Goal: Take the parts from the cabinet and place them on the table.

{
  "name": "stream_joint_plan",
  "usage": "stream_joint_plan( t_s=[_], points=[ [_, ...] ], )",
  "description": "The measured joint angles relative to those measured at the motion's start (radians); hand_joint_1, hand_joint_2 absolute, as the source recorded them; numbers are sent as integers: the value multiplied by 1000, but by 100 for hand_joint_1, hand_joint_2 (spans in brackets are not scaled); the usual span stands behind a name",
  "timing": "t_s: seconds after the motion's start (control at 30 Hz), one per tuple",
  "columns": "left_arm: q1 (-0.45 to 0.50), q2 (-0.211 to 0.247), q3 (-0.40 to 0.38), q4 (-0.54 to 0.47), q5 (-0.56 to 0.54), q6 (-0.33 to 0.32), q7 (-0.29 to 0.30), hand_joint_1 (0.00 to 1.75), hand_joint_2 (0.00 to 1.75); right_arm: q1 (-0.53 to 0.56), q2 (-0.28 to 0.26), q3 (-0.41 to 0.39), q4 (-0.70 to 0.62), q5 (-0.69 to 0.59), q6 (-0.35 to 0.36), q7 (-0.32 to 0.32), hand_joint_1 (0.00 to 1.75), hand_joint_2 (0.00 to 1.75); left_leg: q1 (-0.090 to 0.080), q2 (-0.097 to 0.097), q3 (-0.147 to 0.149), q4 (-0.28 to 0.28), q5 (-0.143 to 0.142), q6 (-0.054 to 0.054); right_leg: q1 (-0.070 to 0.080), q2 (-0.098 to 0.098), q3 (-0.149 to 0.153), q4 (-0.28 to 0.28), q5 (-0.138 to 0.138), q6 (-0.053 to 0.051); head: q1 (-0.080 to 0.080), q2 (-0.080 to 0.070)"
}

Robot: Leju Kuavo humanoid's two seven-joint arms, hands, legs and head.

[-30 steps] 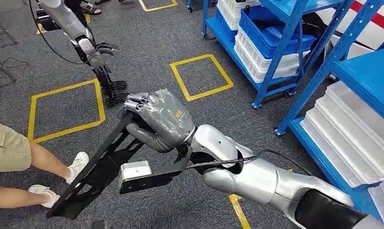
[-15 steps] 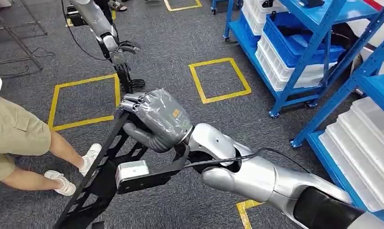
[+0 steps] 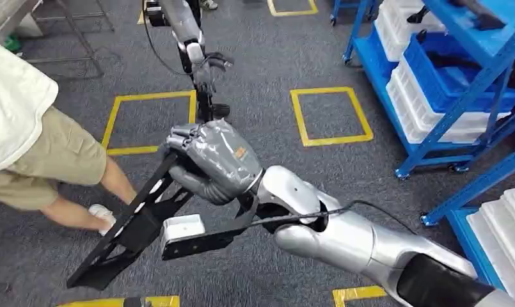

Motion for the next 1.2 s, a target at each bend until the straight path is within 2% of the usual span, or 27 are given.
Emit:
stream_joint_plan(
  t_s=[0.07,0.1,0.13,0.17,0.23,0.27,0.3,0.33,0.4,0.43,0.47,0.57,0.6,0.63,0.67,0.73,0.77,0.8,0.83,0.9,0.93,0.97,1.07,1.1,1.13,1.17,1.2],
  points=[
    [4,0,0,0,0,0,0,0,175,-2,0,0,0,1,0,0,175,175,5,-12,0,-6,3,-10,5,-13,2,-2,2,-12,0,0],
    [4,0,0,0,0,1,0,0,175,-3,0,0,-1,2,0,0,175,175,5,-12,0,-1,-3,-14,-3,-25,7,-11,4,-20,1,0],
    [4,0,0,0,-1,2,0,0,175,-3,0,0,-1,2,0,0,175,175,-2,33,-4,21,-18,-20,-2,-35,12,-14,6,-24,-5,0],
    [2,0,0,0,-2,2,0,0,175,-4,0,0,-1,2,-1,0,175,175,-2,63,-29,78,-51,-26,-1,-45,15,-14,4,-29,-13,0],
    [2,0,0,0,-2,2,0,0,175,-2,0,0,-1,2,-1,0,175,175,4,86,-107,239,-121,-32,4,-67,18,-14,1,-34,-14,0],
    [4,0,0,0,-2,2,0,0,175,-2,0,0,-1,2,-1,0,175,175,6,89,-136,293,-133,-33,6,-77,19,-14,-2,-34,-14,0],
    [5,0,0,0,-2,2,0,0,175,-2,0,0,-1,2,-1,0,175,175,7,90,-143,299,-123,-33,7,-87,20,-14,-3,-34,-15,0],
    [5,0,0,0,-2,2,0,0,175,-2,0,0,-1,2,-1,0,175,175,7,90,-126,262,-94,-30,7,-96,23,-14,-6,-33,-14,0],
    [5,0,0,0,-2,3,0,0,175,-3,0,0,-1,3,-1,0,175,175,3,109,-31,76,3,-19,8,-115,37,-14,-15,-29,-15,0],
    [4,0,0,0,-1,3,0,0,175,-3,0,0,-1,3,-1,0,175,175,-5,144,0,0,11,-12,8,-124,42,-17,-20,-26,-14,0],
    [2,0,0,0,-1,3,0,0,175,-4,0,0,-1,3,-2,0,175,175,-17,152,5,-7,6,-5,14,-128,44,-15,-23,-21,-15,0],
    [6,0,0,0,3,3,0,0,175,-4,0,0,-1,3,-2,-1,175,175,-22,125,-1,-9,6,6,9,-148,50,-27,-23,-10,-15,0],
    [6,0,0,0,4,4,0,0,175,-5,1,0,-2,3,-2,-1,175,175,-16,116,9,-28,12,14,12,-151,55,-27,-29,-1,-15,0],
    [6,0,0,0,4,5,-3,0,175,-3,0,0,-2,3,-2,-1,175,175,-11,110,18,-39,18,20,5,-108,54,-9,-41,1,-14,0],
    [4,0,1,0,5,5,-3,0,175,-7,0,0,-3,4,-3,-3,175,175,-10,104,20,-41,18,25,5,-76,31,34,-68,-1,-11,0],
    [3,-1,1,0,5,5,-3,0,175,-5,0,0,-3,3,-4,-2,175,175,-10,86,20,-41,17,31,6,-53,-52,191,-138,0,-2,0],
    [4,-2,1,0,5,5,-3,0,175,-1,-2,0,-3,4,-4,-3,175,175,-11,76,19,-40,16,32,6,-50,-92,257,-155,2,-2,0],
    [5,-2,1,0,5,5,-3,0,175,1,-2,0,-3,4,-4,-3,175,175,-11,64,20,-38,16,32,6,-50,-111,281,-146,2,-2,0],
    [5,-2,1,0,5,5,-3,0,175,1,-2,0,-3,4,-4,-3,175,175,-10,52,21,-36,14,32,6,-50,-105,253,-112,3,0,0],
    [4,-2,1,0,5,5,-3,0,175,1,-2,0,-4,6,-5,-3,175,175,-7,27,23,-26,8,25,2,-38,-40,92,-8,2,2,0],
    [5,-3,1,0,5,5,-3,0,175,0,-2,0,-4,7,-6,-3,175,175,-5,17,20,-17,1,19,-3,-4,-11,9,24,3,3,0],
    [3,-3,1,0,4,5,-3,0,175,1,-2,0,-4,7,-7,-3,175,175,-9,10,10,-6,-3,12,-3,29,-4,-1,6,7,1,0],
    [6,-3,1,0,0,-1,-3,0,175,1,-1,0,-6,16,-21,-4,175,175,1,-15,1,-8,2,-3,6,7,-7,-1,9,-6,1,0],
    [6,-3,1,0,-2,-2,-3,0,175,0,1,0,-6,21,-31,-4,175,175,0,-24,0,-7,1,-8,3,-4,-4,-8,12,-11,1,0],
    [7,-1,1,0,-2,-3,-3,0,175,-1,4,0,-6,25,-41,-4,175,175,-1,1,2,6,-9,-12,-1,-20,2,-13,15,-17,0,0],
    [5,-1,1,0,-2,-4,-3,0,175,-2,7,0,-6,29,-50,-5,175,175,-7,45,-14,43,-32,-18,-1,-27,6,-16,13,-22,-10,0],
    [3,-1,1,0,-3,-5,-3,0,175,-3,7,0,-6,32,-58,-6,175,175,-3,70,-48,112,-69,-24,2,-41,8,-16,12,-25,-12,0]
  ],
)
